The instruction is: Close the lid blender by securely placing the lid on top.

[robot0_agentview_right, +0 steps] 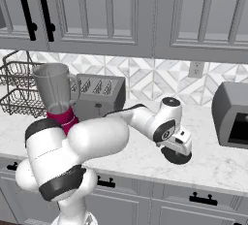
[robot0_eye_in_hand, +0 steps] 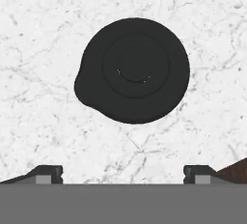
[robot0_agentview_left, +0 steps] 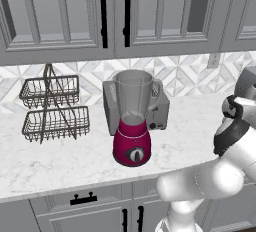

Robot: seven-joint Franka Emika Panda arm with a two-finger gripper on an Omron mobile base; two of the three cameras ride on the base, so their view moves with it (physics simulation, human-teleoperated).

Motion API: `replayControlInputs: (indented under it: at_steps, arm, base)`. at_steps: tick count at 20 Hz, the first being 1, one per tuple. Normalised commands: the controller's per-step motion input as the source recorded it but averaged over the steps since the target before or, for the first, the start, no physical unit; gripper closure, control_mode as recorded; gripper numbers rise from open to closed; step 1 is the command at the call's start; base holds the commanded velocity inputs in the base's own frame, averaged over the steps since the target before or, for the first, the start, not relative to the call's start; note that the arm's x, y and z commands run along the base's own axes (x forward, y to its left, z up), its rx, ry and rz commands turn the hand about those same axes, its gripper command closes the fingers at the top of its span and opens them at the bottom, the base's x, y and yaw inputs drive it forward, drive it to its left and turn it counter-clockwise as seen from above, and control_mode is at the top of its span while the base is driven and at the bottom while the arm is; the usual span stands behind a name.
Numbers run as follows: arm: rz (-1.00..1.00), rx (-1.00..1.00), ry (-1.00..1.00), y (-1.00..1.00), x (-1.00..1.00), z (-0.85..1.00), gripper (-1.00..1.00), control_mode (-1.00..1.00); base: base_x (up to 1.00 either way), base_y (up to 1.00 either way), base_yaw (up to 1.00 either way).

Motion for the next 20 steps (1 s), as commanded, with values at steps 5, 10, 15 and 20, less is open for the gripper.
replayControlInputs:
  at_steps: [5,10,15,20]
  arm:
    - [0.00,0.00,0.02,-0.22,0.57,-0.24,-1.00,-1.00]
    - [0.00,0.00,0.07,-0.21,0.42,-0.56,-1.00,-1.00]
    - [0.00,0.00,0.01,-0.22,0.10,-0.43,-1.00,-1.00]
    - [0.00,0.01,0.00,-0.24,0.03,-0.07,-1.00,-1.00]
  base:
    - [0.00,0.00,0.00]
    - [0.00,0.00,0.00]
    - [0.00,0.00,0.00]
    - [0.00,0.00,0.00]
